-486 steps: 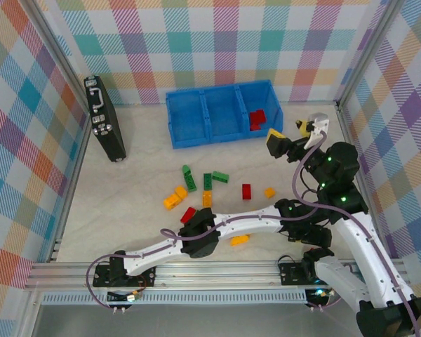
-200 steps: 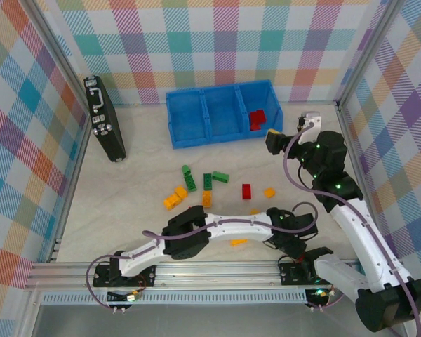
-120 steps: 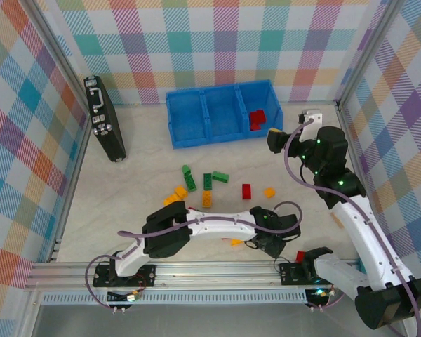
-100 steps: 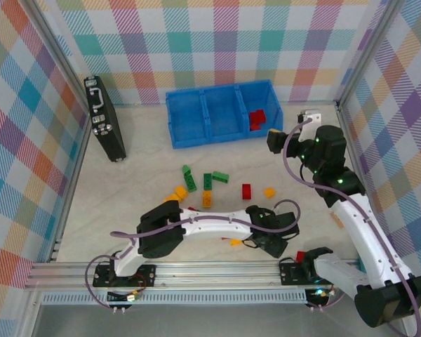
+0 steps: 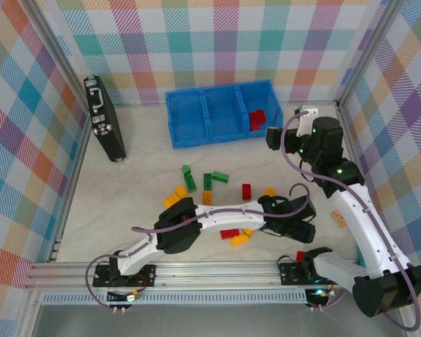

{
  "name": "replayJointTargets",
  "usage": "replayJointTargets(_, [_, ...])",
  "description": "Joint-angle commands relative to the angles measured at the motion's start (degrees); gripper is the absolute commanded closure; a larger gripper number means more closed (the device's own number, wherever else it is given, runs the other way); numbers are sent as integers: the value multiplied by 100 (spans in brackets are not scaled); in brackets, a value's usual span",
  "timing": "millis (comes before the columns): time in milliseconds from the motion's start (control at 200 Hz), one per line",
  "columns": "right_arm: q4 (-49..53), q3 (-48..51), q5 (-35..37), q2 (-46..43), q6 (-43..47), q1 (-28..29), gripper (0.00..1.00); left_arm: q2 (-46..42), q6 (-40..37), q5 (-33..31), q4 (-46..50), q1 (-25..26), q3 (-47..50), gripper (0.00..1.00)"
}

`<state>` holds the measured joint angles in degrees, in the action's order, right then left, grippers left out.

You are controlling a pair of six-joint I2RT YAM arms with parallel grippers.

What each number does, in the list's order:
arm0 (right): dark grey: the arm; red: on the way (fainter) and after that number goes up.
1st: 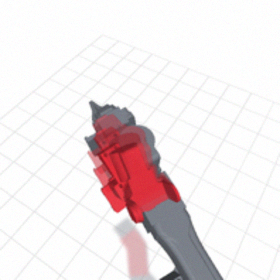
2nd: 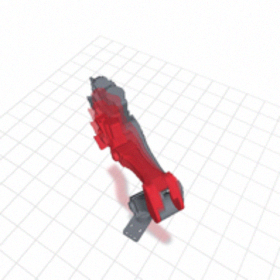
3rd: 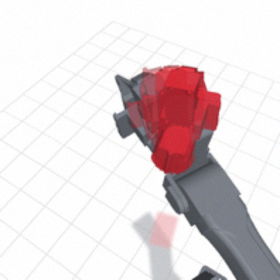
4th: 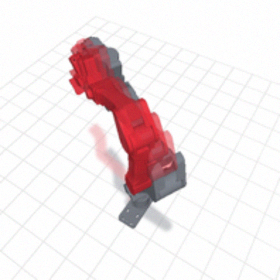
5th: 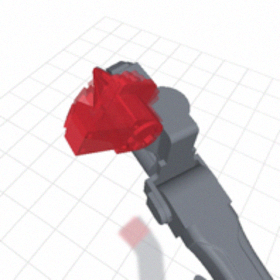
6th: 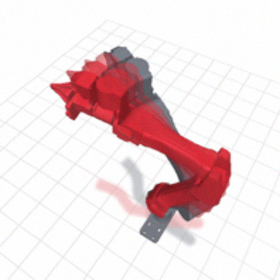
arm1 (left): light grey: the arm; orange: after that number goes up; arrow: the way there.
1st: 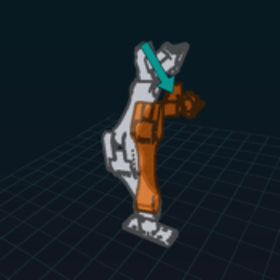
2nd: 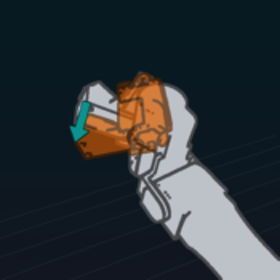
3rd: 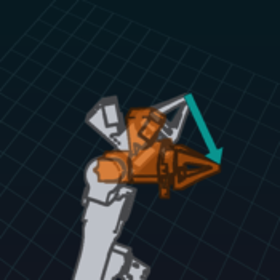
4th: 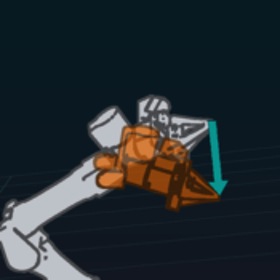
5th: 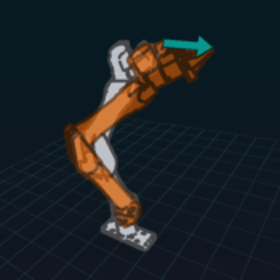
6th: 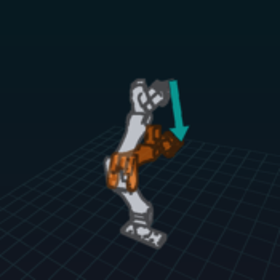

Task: Sort the legos into containers by color
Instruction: Move the lego to the bottom-center of the table.

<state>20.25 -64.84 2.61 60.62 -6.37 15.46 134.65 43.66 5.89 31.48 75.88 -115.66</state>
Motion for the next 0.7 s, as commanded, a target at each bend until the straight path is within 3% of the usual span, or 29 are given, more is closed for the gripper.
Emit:
replayJointTargets(0, [123,-161,94,-6,135,18,1,353,339,363,163,71,-370,26])
replayJointTargets(100, [68,-161,118,62,169,17,1,732,114,807,501,207,-968,26])
replayJointTargets(165, [39,-208,105,152,195,18,1,1116,-267,1053,1195,327,-1728,26])
replayJointTargets(275, [-96,-270,87,298,200,18,1,1540,-795,929,2324,462,-2559,25])
replayJointTargets(460, [-284,-392,38,454,181,18,1,1049,-1276,71,2831,448,-1626,26])
replayJointTargets(695, [-308,-632,24,752,272,18,1,333,-1071,516,2197,432,42,28])
